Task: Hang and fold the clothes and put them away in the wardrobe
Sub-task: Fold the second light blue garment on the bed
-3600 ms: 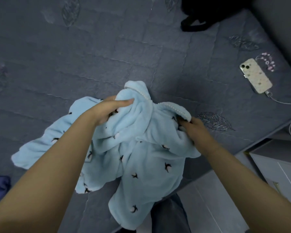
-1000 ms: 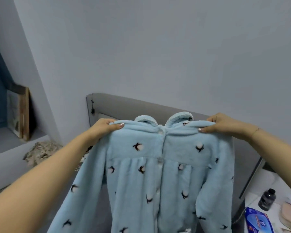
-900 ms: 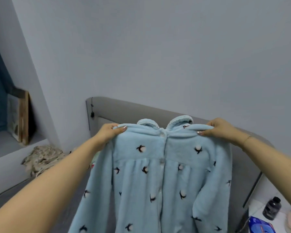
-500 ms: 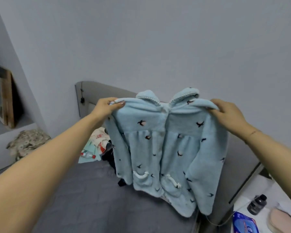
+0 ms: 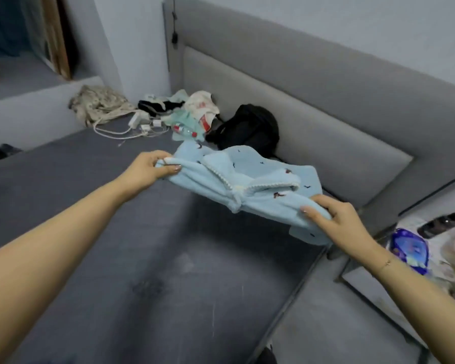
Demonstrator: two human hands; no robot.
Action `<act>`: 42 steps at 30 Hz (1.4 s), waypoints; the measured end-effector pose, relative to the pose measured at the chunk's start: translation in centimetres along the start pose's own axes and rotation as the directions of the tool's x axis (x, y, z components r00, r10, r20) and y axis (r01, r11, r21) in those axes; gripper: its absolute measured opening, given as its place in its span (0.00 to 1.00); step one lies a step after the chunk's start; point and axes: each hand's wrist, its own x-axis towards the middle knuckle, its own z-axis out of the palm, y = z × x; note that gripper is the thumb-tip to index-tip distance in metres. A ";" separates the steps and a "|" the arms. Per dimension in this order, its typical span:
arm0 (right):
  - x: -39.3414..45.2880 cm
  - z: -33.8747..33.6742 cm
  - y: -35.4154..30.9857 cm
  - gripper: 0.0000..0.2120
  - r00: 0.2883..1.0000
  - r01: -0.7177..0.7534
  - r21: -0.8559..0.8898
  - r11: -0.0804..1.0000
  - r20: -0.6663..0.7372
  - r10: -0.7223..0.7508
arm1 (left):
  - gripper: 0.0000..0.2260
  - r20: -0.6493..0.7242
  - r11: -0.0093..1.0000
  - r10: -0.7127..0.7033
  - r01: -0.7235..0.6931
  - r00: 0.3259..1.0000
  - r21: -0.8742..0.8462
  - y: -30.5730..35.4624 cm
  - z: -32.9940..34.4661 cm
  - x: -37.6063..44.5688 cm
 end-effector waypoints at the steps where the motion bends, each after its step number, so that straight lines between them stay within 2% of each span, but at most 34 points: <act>1: -1.7 4.2 1.1 0.12 0.999 -0.018 0.002 1.000 0.050 0.018 | 0.01 0.000 0.998 -0.044 0.044 0.999 0.033 -4.3 0.3 -2.0; 4: -7.2 15.6 4.4 0.09 0.980 -0.070 -0.017 0.997 0.186 0.072 | 0.02 0.039 0.975 -0.180 0.173 0.983 0.139 -16.3 1.8 -8.6; 7: -12.2 26.9 7.5 0.12 0.930 -0.083 -0.043 0.996 0.356 0.093 | 0.05 0.084 0.938 -0.288 0.263 0.954 0.225 -27.4 3.2 -14.6; 11: -17.9 37.7 10.8 0.12 0.886 -0.023 -0.027 0.999 0.463 0.033 | 0.05 0.047 0.908 -0.299 0.269 0.953 0.321 -38.8 5.5 -20.3; 13: -19.9 41.0 12.3 0.14 0.851 0.068 -0.039 0.997 0.524 -0.037 | 0.02 0.054 0.847 -0.257 0.198 0.965 0.493 -42.8 6.7 -22.5; 15: -21.4 43.4 13.2 0.19 0.823 0.176 -0.106 0.979 0.561 -0.087 | 0.05 0.119 0.750 -0.153 0.037 0.981 0.661 -45.7 7.7 -24.5; 17: -22.7 45.1 13.7 0.18 0.832 0.259 -0.164 0.952 0.538 -0.133 | 0.07 0.142 0.694 -0.055 -0.064 0.988 0.717 -47.7 8.3 -26.0; 20: -25.2 47.0 13.5 0.21 0.828 0.295 -0.159 0.942 0.534 -0.169 | 0.06 0.092 0.666 -0.039 -0.043 0.995 0.745 -49.4 8.6 -27.5; 22: -26.5 47.9 13.3 0.28 0.818 0.200 -0.158 0.967 0.569 -0.076 | 0.07 0.105 0.684 -0.097 -0.010 0.990 0.729 -49.5 8.6 -28.1; 24: -27.3 48.2 13.1 0.29 0.836 0.021 -0.140 0.990 0.545 0.060 | 0.12 0.086 0.731 -0.201 0.091 0.976 0.676 -48.9 8.6 -28.1; 26: -27.3 48.2 12.5 0.21 0.867 -0.186 -0.041 0.982 0.462 0.184 | 0.13 -0.042 0.799 -0.317 0.290 0.948 0.527 -47.8 8.9 -27.4; 27: -26.9 48.2 11.7 0.19 0.873 -0.281 0.033 0.959 0.424 0.241 | 0.09 -0.148 0.805 -0.415 0.439 0.897 0.399 -47.1 9.2 -26.9; 28: -26.3 48.5 10.9 0.18 0.868 -0.358 0.111 0.927 0.405 0.287 | 0.04 -0.191 0.776 -0.549 0.581 0.814 0.245 -46.4 9.5 -26.3; 29: -25.7 49.1 10.1 0.17 0.861 -0.404 0.175 0.898 0.404 0.309 | 0.10 -0.156 0.689 -0.704 0.719 0.693 0.086 -45.7 10.0 -25.5; 30: -25.1 49.7 9.4 0.16 0.857 -0.416 0.217 0.883 0.419 0.300 | 0.18 -0.046 0.558 -0.830 0.828 0.556 -0.060 -45.2 10.5 -25.0; 31: -24.6 50.4 8.6 0.15 0.854 -0.389 0.228 0.892 0.452 0.257 | 0.25 0.077 0.410 -0.899 0.891 0.431 -0.196 -44.8 11.1 -24.6; 32: -24.5 51.1 8.0 0.14 0.852 -0.318 0.202 0.926 0.489 0.186 | 0.29 0.173 0.288 -0.921 0.911 0.348 -0.295 -44.5 11.7 -24.3; 33: -24.8 51.9 7.6 0.13 0.847 -0.228 0.161 0.960 0.520 0.113 | 0.31 0.233 0.200 -0.924 0.902 0.304 -0.382 -44.3 12.3 -24.2; 34: -25.1 52.6 7.3 0.13 0.835 -0.145 0.120 0.982 0.547 0.056 | 0.32 0.251 0.163 -0.920 0.878 0.300 -0.451 -44.3 12.8 -24.3; 35: -25.5 53.1 7.1 0.13 0.821 -0.090 0.084 0.992 0.571 0.026 | 0.32 0.250 0.174 -0.912 0.857 0.326 -0.485 -44.4 13.0 -24.5; 38: -26.4 53.1 7.0 0.13 0.775 0.020 0.042 0.999 0.630 -0.042 | 0.37 0.265 0.325 -0.833 0.817 0.486 -0.477 -45.4 12.3 -26.9; 39: -26.5 52.7 7.1 0.13 0.739 0.083 0.041 0.996 0.668 -0.089 | 0.36 0.269 0.349 -0.811 0.799 0.519 -0.490 -45.8 11.9 -28.2; 41: -26.6 51.6 7.5 0.18 0.640 0.131 0.077 0.988 0.754 -0.144 | 0.27 0.171 0.354 -0.844 0.768 0.508 -0.534 -46.1 11.5 -30.6; 42: -26.4 51.0 7.6 0.21 0.611 0.076 0.105 0.992 0.781 -0.129 | 0.23 0.095 0.362 -0.872 0.762 0.481 -0.537 -46.0 11.7 -31.3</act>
